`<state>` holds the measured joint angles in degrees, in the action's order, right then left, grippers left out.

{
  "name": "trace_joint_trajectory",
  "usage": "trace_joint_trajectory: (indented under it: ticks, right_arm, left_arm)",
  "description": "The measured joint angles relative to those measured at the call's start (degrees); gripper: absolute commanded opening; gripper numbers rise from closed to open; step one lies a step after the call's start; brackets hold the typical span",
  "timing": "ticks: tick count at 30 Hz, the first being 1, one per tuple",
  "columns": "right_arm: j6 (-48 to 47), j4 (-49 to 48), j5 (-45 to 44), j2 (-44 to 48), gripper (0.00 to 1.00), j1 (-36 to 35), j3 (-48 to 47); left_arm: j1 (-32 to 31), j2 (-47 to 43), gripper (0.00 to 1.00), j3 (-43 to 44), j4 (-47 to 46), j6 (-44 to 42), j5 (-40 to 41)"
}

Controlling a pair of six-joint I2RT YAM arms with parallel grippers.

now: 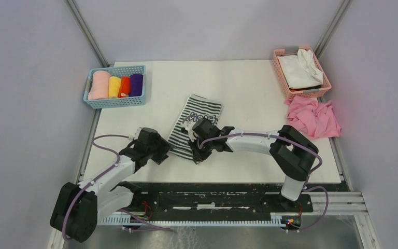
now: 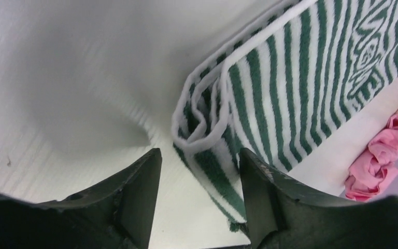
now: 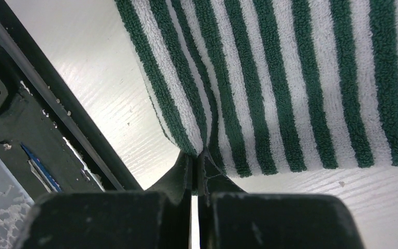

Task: Roll the towels
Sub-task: Roll the towel at the center of the board.

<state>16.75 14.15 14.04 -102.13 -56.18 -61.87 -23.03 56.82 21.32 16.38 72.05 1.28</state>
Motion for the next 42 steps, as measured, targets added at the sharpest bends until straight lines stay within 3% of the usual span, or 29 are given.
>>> trace_joint_trajectory:
  ticks: [5,10,15,18,24,28,36,42]
  right_arm:
    - [0.17,-0.02,0.59,-0.48,0.01,0.0,0.0]
    - [0.35,-0.2,1.73,-0.85,0.01,0.17,0.0]
    - [2.29,-2.1,7.52,-1.38,0.01,2.21,-0.02]
    - [4.59,-3.02,13.35,-2.91,0.0,4.96,-0.92]
    - [9.27,-3.34,23.76,-7.32,0.0,9.73,-3.78]
    - [12.7,-3.39,29.4,-10.86,0.01,12.04,-5.31]
    - [19.71,-6.08,37.03,-16.94,0.01,15.3,-6.27]
    - [23.71,-8.81,40.33,-19.52,0.0,17.2,-6.6]
  left_arm:
    - [-0.17,3.17,0.41,2.67,-0.7,-0.02,3.63]
    - [-0.2,5.62,0.06,3.43,-0.13,-0.2,6.45]
    - [-0.17,6.62,0.03,5.01,2.64,-1.84,9.16]
    - [0.42,6.84,0.12,6.32,3.72,-3.8,9.77]
    - [1.6,7.13,0.54,7.89,5.4,-6.56,11.1]
    - [2.6,5.22,0.73,8.44,7.3,-8.61,12.17]
    - [4.72,-4.13,0.87,9.88,13.31,-11.34,11.63]
    - [5.6,-12.63,0.86,7.93,14.93,-11.76,8.79]
